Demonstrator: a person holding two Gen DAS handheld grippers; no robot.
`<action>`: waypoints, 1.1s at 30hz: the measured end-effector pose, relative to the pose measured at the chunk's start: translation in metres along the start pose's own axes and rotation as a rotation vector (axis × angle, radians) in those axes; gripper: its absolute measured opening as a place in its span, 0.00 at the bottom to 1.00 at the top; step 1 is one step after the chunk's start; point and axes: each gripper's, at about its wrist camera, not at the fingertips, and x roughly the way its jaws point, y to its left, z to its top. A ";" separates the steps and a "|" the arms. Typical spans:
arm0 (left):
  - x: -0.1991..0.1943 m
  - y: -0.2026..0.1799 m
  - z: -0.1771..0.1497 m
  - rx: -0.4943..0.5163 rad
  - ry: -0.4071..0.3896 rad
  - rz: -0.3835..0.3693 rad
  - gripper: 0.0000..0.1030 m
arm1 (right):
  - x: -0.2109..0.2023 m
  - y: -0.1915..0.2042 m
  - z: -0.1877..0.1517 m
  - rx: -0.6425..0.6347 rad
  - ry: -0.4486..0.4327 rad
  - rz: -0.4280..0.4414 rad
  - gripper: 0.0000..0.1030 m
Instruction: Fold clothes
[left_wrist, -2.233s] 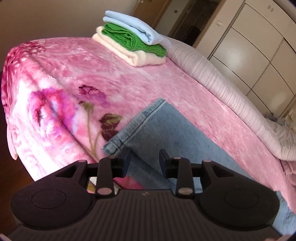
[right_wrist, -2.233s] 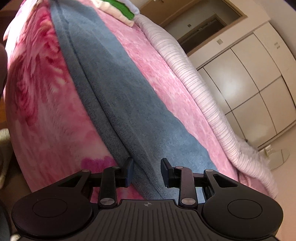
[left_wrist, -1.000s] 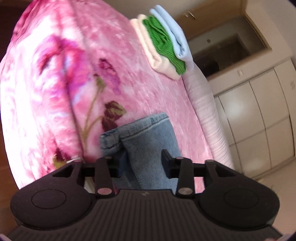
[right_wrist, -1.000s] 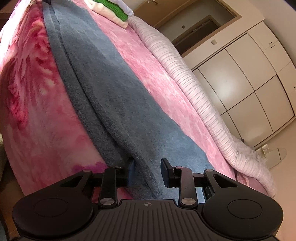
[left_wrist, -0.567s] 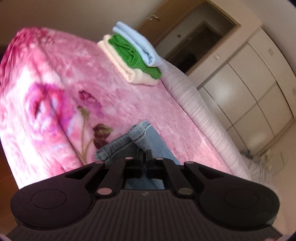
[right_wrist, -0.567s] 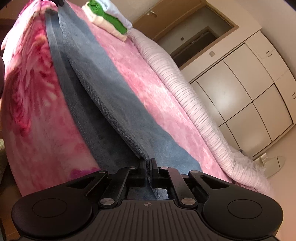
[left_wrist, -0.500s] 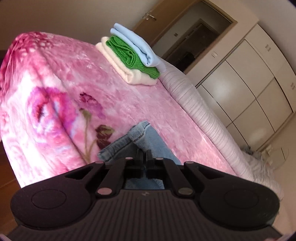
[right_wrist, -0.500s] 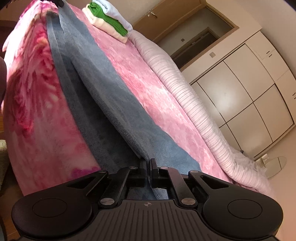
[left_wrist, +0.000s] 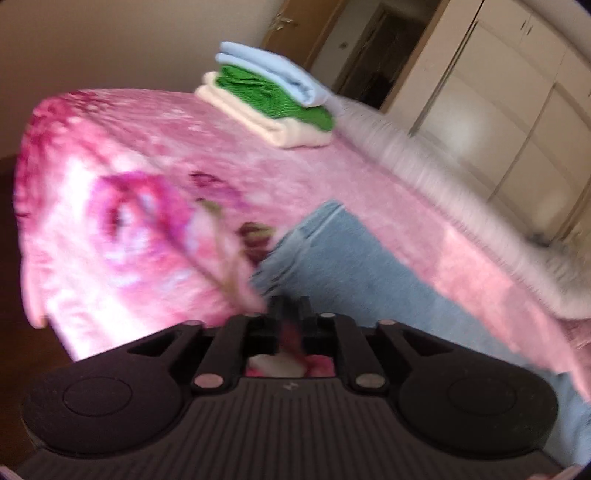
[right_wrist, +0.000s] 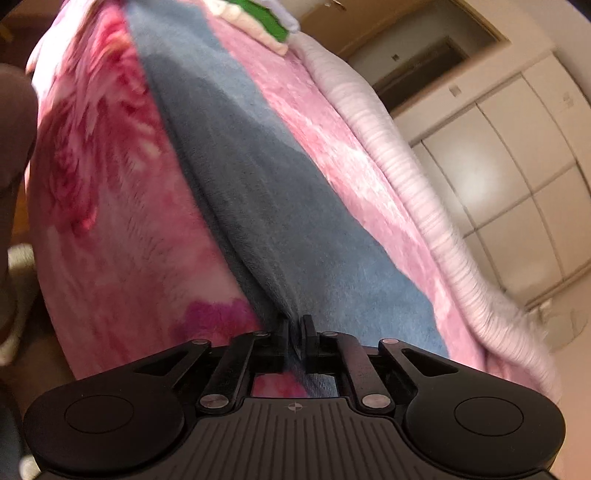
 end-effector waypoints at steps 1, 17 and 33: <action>-0.004 -0.002 0.000 0.007 0.007 0.012 0.08 | 0.000 -0.009 -0.003 0.054 0.006 0.008 0.06; 0.009 -0.248 -0.094 0.371 0.243 -0.475 0.08 | -0.047 -0.198 -0.258 1.986 -0.263 0.106 0.14; 0.016 -0.277 -0.130 0.497 0.283 -0.438 0.08 | -0.033 -0.200 -0.304 2.120 -0.277 0.098 0.08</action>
